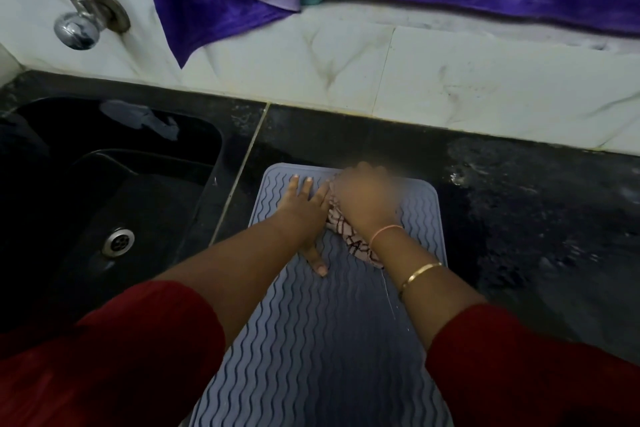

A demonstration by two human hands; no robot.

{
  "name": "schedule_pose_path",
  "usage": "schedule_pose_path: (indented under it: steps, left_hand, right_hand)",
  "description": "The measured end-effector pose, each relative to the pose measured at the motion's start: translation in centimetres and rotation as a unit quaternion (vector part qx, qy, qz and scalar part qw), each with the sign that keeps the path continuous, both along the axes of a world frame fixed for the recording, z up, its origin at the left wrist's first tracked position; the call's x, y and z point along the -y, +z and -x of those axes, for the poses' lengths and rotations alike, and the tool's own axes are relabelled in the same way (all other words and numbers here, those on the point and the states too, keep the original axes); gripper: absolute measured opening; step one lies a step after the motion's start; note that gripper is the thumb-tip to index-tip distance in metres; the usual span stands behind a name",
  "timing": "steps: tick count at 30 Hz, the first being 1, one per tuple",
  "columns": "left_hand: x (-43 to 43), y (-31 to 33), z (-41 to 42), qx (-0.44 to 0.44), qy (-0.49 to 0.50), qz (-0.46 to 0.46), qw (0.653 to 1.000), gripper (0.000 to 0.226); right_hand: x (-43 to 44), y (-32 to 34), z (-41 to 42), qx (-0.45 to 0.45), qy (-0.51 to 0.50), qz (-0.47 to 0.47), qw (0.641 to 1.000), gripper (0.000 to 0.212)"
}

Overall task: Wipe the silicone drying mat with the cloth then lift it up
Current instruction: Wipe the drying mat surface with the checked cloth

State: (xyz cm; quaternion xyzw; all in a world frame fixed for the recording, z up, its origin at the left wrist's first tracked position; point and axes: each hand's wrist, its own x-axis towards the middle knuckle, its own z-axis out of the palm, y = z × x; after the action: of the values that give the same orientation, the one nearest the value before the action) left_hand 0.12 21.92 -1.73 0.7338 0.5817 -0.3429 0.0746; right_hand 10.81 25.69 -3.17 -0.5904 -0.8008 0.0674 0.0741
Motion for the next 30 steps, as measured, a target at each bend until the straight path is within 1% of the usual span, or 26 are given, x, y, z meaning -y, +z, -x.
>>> schedule_pose_path:
  steps: [2,4,7,10,12,13,14,15,16,17,21,24,26,28,30]
  left_hand:
    - [0.0,0.2,-0.2,-0.008,-0.001,0.002,1.0,0.143]
    - [-0.1,0.2,-0.4,-0.013,0.004,0.001,1.0,0.145]
    - [-0.2,0.2,-0.4,-0.013,0.008,0.001,1.0,0.147]
    - [-0.2,0.1,-0.3,-0.009,0.015,-0.003,1.0,0.147]
    - [-0.2,0.2,-0.4,-0.011,0.015,-0.001,1.0,0.147]
    - [-0.2,0.2,-0.4,-0.012,0.015,0.0,1.0,0.146]
    - [-0.2,0.3,-0.5,-0.013,0.016,0.0,1.0,0.146]
    - [-0.2,0.3,-0.5,-0.014,0.016,-0.001,1.0,0.145]
    - [-0.2,0.4,-0.5,-0.015,0.015,-0.001,1.0,0.144]
    - [-0.2,0.5,-0.6,-0.019,0.014,0.0,1.0,0.144]
    - [-0.3,0.8,-1.0,-0.036,0.008,-0.001,0.999,0.141]
    - [-0.1,0.8,-1.0,-0.04,0.003,-0.007,0.999,0.141]
    - [0.1,0.7,-0.9,-0.033,0.0,-0.009,0.999,0.143]
    - [0.0,0.8,-0.8,-0.029,-0.001,-0.012,1.0,0.144]
    - [0.0,0.6,-0.8,-0.023,0.003,-0.012,1.0,0.144]
  right_hand:
    - [-0.8,0.3,-0.7,0.012,0.037,0.008,0.999,0.031]
    - [-1.2,0.5,-1.7,0.031,0.032,0.028,0.999,0.031]
    - [-1.5,0.1,-3.5,0.038,-0.052,0.026,0.998,0.031]
    - [-2.4,0.3,-4.3,0.04,-0.149,0.01,0.988,0.03]
    - [-2.3,0.6,-4.0,0.02,-0.171,0.016,0.985,0.029]
    - [-1.8,0.6,-3.6,0.003,-0.165,0.028,0.986,0.033]
    - [-1.0,0.3,-3.3,-0.004,-0.15,0.038,0.988,0.045]
    - [0.2,0.1,-3.0,0.011,-0.124,0.041,0.991,0.058]
    - [1.3,0.1,-2.8,0.04,-0.097,0.038,0.994,0.066]
    - [2.2,0.2,-2.8,0.064,-0.077,0.042,0.994,0.068]
    - [5.2,1.1,-3.8,0.076,-0.038,0.095,0.992,0.059]
    - [7.9,0.4,-4.2,0.072,-0.02,0.067,0.995,0.051]
    - [7.0,0.0,-4.1,0.049,-0.034,0.041,0.997,0.045]
    - [4.4,-0.1,-3.6,0.032,-0.058,0.014,0.998,0.04]
    - [1.8,0.0,-2.9,0.027,-0.086,0.011,0.996,0.04]
